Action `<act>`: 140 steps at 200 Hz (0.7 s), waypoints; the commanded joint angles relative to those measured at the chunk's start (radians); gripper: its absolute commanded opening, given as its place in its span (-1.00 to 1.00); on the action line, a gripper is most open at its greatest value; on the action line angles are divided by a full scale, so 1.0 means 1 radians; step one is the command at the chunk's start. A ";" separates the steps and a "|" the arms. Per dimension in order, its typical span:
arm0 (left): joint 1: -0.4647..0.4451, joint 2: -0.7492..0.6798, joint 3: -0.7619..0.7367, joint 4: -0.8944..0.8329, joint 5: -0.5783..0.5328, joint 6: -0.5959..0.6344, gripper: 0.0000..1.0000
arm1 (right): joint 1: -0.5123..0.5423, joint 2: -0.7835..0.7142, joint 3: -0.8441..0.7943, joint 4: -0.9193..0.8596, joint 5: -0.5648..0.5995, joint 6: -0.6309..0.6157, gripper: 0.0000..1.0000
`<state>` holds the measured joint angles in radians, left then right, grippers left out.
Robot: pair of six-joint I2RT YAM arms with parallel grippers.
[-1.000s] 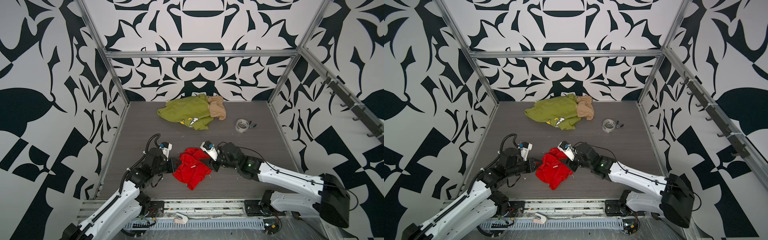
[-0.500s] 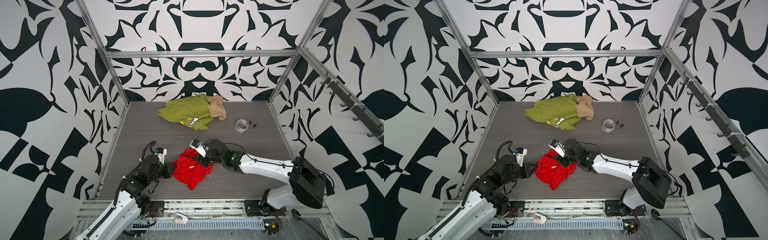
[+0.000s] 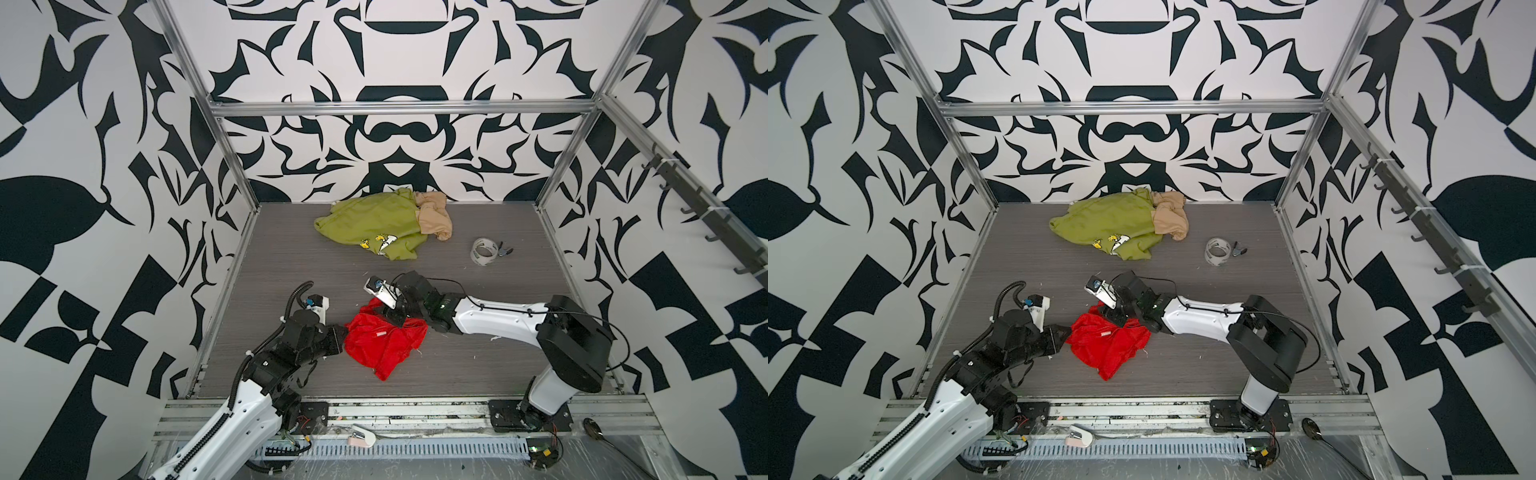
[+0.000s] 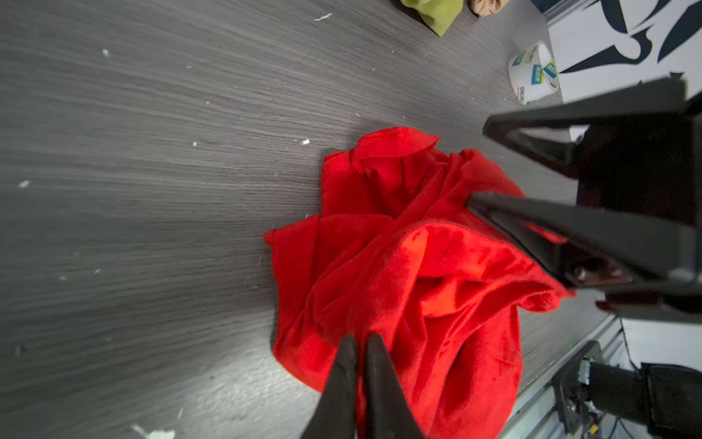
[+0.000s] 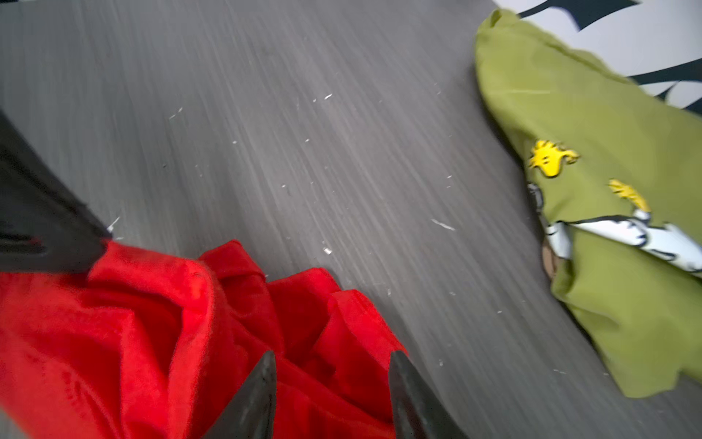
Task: Pick out a specific cloth from the pile
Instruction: 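Open both grippers and release the red cloth on the table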
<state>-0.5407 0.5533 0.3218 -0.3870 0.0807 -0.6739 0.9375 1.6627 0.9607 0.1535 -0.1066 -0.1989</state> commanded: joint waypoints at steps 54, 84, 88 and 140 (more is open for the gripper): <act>0.000 -0.013 0.087 -0.003 -0.051 0.025 -0.05 | 0.061 -0.084 -0.164 0.085 -0.084 0.109 -0.03; 0.000 0.019 0.116 0.028 -0.045 0.023 0.07 | 0.119 -0.013 -0.210 0.116 -0.017 0.088 -0.05; 0.001 0.023 0.120 0.031 -0.045 0.023 0.08 | 0.128 -0.005 -0.215 0.120 -0.008 0.086 -0.04; 0.000 0.056 0.143 0.062 -0.054 0.040 0.22 | 0.159 0.029 -0.263 0.213 0.038 0.107 -0.03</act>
<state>-0.5407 0.6041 0.4370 -0.3485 0.0433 -0.6502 1.0874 1.6897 0.7246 0.3332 -0.0921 -0.1108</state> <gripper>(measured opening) 0.594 0.483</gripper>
